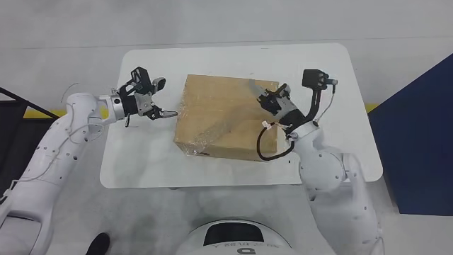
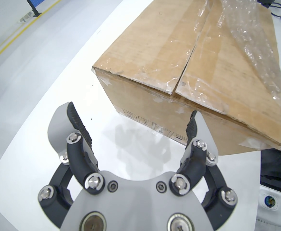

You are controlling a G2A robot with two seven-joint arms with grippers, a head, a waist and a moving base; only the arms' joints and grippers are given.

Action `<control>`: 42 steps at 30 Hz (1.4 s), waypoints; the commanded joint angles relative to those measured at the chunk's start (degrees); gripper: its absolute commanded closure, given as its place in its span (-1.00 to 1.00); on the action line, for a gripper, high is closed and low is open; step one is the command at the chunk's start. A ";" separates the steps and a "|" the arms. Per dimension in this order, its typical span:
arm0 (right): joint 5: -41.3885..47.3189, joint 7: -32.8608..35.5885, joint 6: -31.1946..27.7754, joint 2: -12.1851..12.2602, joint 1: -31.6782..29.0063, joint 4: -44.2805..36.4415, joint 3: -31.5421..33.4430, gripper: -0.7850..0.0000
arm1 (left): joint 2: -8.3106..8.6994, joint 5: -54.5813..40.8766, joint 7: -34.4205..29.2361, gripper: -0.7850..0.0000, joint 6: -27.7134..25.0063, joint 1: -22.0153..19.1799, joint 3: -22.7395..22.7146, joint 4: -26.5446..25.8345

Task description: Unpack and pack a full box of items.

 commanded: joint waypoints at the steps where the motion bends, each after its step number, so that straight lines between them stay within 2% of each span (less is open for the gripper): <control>1: 7.73 1.27 -1.11 0.22 -2.01 0.82 4.73 -1.00 | -0.24 -0.71 -1.60 -1.00 0.55 0.15 0.49 0.09; 6: 18.37 7.28 -1.78 0.81 -3.43 4.82 12.23 -1.00 | -1.15 -2.60 -4.77 -1.00 0.61 -1.02 2.25 1.48; 10: 21.71 10.37 -1.03 1.21 -2.57 7.41 14.64 -1.00 | -1.72 -3.35 -5.78 -1.00 0.52 -2.01 3.05 2.27; 15: 22.87 14.34 1.09 1.62 0.05 10.34 13.90 -1.00 | -2.05 -3.39 -6.62 -1.00 0.32 -2.76 3.24 2.55; 24: 29.39 15.89 -3.20 2.06 0.06 10.30 14.54 -1.00 | -2.19 -2.94 -6.92 -1.00 0.48 -2.23 2.80 2.14; 31: 31.68 20.51 -2.28 2.60 1.10 11.54 12.95 -1.00 | -2.18 -2.53 -6.14 -1.00 0.37 -1.54 2.13 2.20; 42: 31.88 19.78 0.09 3.04 3.82 13.27 9.22 -1.00 | -2.30 -1.65 -5.49 -1.00 0.07 -0.93 1.58 1.75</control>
